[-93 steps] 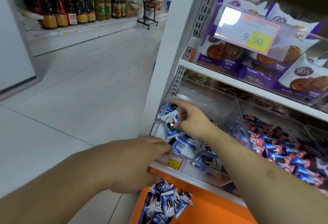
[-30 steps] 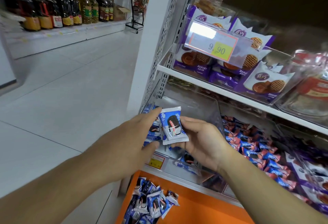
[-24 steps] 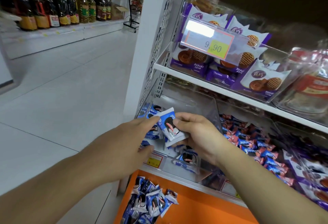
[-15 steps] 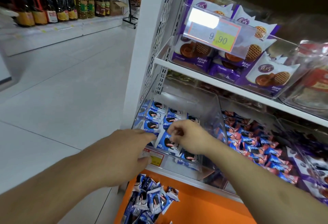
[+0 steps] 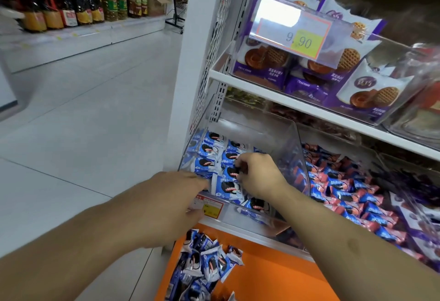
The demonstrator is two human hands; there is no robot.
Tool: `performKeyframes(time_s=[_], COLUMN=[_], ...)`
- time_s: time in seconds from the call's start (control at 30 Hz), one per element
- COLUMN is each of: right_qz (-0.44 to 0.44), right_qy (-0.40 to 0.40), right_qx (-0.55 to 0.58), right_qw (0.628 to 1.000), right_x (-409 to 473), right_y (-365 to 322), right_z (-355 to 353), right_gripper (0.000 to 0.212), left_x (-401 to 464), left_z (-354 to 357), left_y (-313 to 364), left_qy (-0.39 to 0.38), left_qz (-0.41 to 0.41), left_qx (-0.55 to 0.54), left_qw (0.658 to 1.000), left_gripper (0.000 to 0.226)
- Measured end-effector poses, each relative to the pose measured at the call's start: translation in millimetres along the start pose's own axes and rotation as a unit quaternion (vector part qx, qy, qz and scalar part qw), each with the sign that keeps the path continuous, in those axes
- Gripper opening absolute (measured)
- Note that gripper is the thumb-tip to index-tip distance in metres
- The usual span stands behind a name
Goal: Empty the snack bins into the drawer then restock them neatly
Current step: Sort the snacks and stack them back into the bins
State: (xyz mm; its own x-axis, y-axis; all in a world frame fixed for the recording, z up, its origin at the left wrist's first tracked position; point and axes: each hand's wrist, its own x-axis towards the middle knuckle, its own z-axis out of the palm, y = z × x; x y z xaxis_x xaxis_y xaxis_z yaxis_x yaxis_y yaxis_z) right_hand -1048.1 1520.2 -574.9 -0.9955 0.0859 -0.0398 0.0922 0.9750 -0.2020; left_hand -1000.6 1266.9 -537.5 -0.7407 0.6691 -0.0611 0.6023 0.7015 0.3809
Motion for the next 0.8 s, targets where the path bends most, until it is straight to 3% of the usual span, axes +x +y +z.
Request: performKeyframes(time_s=[0.13, 0.2, 0.3, 0.37, 0.47, 0.6, 0.7, 0.8], right_qz=[0.001, -0.039, -0.089, -0.069, -0.096, -0.194, -0.239, -0.238], right_qy=[0.009, -0.010, -0.067, -0.046, -0.028, -0.121, -0.146, -0.121], right_qx=[0.049, 0.100, 0.021, -0.031, 0.037, 0.101, 0.032, 0.061], right_qw=[0.999, 0.994, 0.994, 0.996, 0.994, 0.968, 0.959, 0.962], right_x=[-3.7, -8.9, -15.3, -15.4, -11.2, -4.9, 2.1, 4.1], right_y=[-4.5, -5.1, -5.6, -7.2, -15.2, -36.5, -46.8, -48.2], right_z=[-1.8, -6.1, -3.0, 0.0, -1.5, -0.7, 11.1, 14.7], right_gripper=[0.020, 0.023, 0.031, 0.029, 0.038, 0.053, 0.044, 0.039], left_x=[1.8, 1.6, 4.2, 7.3, 11.5, 15.6, 18.8, 18.4], left_z=[2.2, 4.4, 12.1, 19.3, 29.8, 40.4, 40.1, 36.8], left_y=[-1.9, -7.0, -18.8, -29.1, -45.9, -66.9, -70.7, -64.7], left_qy=[0.003, 0.005, 0.006, 0.013, 0.022, 0.022, 0.014, 0.019], left_qz=[0.008, 0.012, 0.021, 0.027, 0.028, 0.008, -0.001, 0.012], left_qx=[0.000, -0.009, -0.008, -0.007, 0.014, 0.022, 0.025, 0.003], left_qw=[1.000, 1.000, 1.000, 1.000, 0.999, 0.999, 1.000, 1.000], left_gripper=[0.049, 0.048, 0.053, 0.058, 0.058, 0.054, 0.053, 0.051])
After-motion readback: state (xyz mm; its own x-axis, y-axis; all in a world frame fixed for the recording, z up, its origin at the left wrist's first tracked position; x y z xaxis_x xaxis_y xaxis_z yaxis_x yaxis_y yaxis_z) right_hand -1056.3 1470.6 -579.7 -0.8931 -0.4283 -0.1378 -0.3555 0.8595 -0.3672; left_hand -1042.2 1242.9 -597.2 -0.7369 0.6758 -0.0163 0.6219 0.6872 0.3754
